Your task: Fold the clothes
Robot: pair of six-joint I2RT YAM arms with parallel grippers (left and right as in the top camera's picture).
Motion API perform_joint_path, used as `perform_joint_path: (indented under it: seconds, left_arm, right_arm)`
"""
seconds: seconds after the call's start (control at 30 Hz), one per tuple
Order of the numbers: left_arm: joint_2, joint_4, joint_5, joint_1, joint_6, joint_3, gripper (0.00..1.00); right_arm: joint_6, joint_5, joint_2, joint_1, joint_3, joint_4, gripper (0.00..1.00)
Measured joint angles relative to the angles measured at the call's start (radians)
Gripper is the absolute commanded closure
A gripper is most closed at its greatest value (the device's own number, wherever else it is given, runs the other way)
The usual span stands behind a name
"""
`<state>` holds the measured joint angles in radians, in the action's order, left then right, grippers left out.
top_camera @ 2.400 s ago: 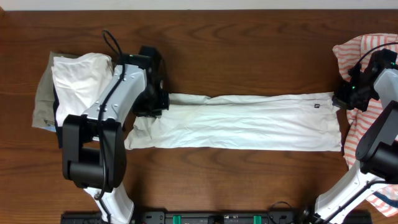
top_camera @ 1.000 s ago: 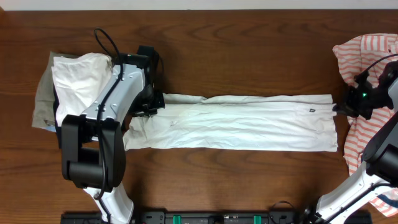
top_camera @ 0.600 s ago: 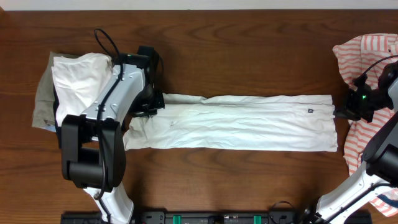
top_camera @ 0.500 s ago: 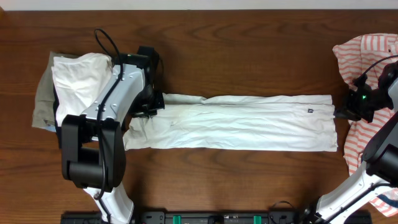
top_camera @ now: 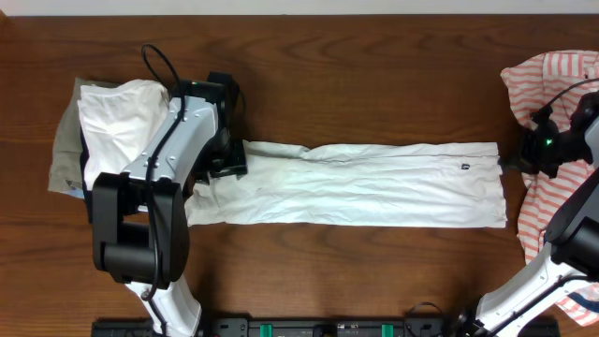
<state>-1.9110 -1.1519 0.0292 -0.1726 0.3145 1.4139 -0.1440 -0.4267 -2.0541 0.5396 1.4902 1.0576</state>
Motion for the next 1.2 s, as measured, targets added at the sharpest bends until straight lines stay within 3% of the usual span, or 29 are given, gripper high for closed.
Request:
perform_joint_path:
  seconds: [0.33,0.5,0.67,1.2]
  left_arm:
    - [0.000,0.075,-0.007,0.000,0.000,0.061,0.28]
    - [0.003,0.172,0.037,0.000,0.000,0.163,0.53]
    - [0.003,0.278,0.181,-0.008,-0.001,0.171,0.67]
    - [-0.076,0.285,0.273,-0.223,0.000,0.151,0.68]
  right_arm:
    - [-0.023,-0.149,0.000,-0.014,0.065,-0.011,0.95]
    - [-0.024,-0.124,0.000,-0.066,0.064,-0.019,0.95]
    - [-0.025,-0.061,0.000,-0.126,0.051,-0.032,0.94]
    - [0.008,0.032,0.000,-0.146,-0.134,-0.146,0.95]
